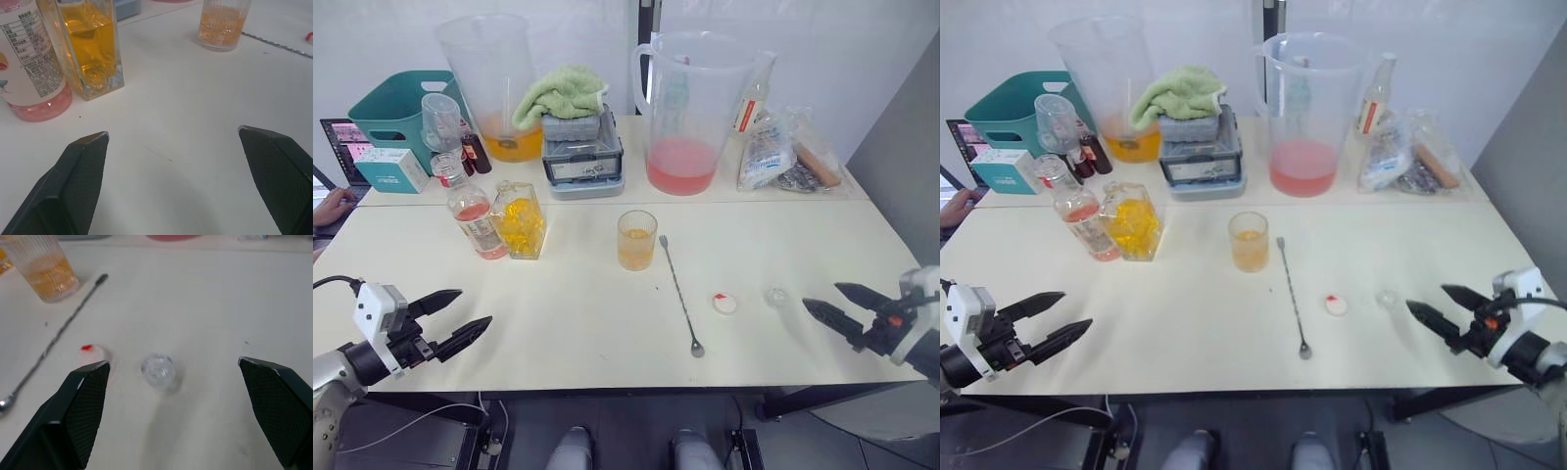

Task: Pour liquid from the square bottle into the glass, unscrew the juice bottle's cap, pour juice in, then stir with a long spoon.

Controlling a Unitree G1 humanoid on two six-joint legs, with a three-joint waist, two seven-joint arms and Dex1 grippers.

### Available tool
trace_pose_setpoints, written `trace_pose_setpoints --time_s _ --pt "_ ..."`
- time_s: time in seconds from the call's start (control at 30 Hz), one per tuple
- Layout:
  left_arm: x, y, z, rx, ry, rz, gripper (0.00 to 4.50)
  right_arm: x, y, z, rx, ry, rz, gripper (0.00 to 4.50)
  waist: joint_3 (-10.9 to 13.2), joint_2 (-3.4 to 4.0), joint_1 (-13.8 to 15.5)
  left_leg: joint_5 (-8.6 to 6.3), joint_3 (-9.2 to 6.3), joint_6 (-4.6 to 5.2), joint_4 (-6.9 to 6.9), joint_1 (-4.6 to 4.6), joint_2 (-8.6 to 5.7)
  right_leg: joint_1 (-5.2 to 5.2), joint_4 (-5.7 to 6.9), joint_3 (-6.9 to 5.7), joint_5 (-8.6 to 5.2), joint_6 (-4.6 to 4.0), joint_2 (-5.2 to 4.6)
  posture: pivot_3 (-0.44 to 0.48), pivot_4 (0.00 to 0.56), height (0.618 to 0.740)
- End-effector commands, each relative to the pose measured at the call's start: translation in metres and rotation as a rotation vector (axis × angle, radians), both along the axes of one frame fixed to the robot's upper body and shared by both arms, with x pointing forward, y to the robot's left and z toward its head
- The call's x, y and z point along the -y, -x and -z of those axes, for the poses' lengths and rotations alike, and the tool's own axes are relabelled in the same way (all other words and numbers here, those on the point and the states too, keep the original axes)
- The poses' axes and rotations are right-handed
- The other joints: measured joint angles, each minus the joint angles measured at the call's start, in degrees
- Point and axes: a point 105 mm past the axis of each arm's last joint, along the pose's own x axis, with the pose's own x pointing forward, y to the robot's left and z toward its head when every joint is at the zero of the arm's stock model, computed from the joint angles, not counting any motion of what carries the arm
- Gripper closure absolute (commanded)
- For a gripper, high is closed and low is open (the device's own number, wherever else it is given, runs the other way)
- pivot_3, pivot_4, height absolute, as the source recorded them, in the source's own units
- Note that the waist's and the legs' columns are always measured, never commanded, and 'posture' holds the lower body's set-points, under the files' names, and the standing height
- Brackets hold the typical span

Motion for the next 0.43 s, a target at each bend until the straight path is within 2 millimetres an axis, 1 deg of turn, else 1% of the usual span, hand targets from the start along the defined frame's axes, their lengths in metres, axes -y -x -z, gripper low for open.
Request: trace_pose_setpoints --time_s 0.03,0.43 --pt "-0.0002 -0.0008 0.0028 0.013 -0.018 0.002 0.0 0.0067 -0.0016 -0.0031 0.046 0.053 -0.014 0.04 0.0 0.0 0.0 0.0 0.0 0.0 0.0 0.01 0.0 0.02 -0.01 0.0 0.0 0.0 0.0 0.0 0.15 0.74" --pt "0.0022 -0.003 0.0037 0.019 -0.028 0.002 0.0 0.0144 -0.006 -0.0005 0.056 0.045 -0.002 0.04 0.0 0.0 0.2 -0.01 -0.02 0.0 0.01 0.13 0.0 0.22 -0.08 -0.03 0.0 0.0 0.0 0.0 0.15 0.74"
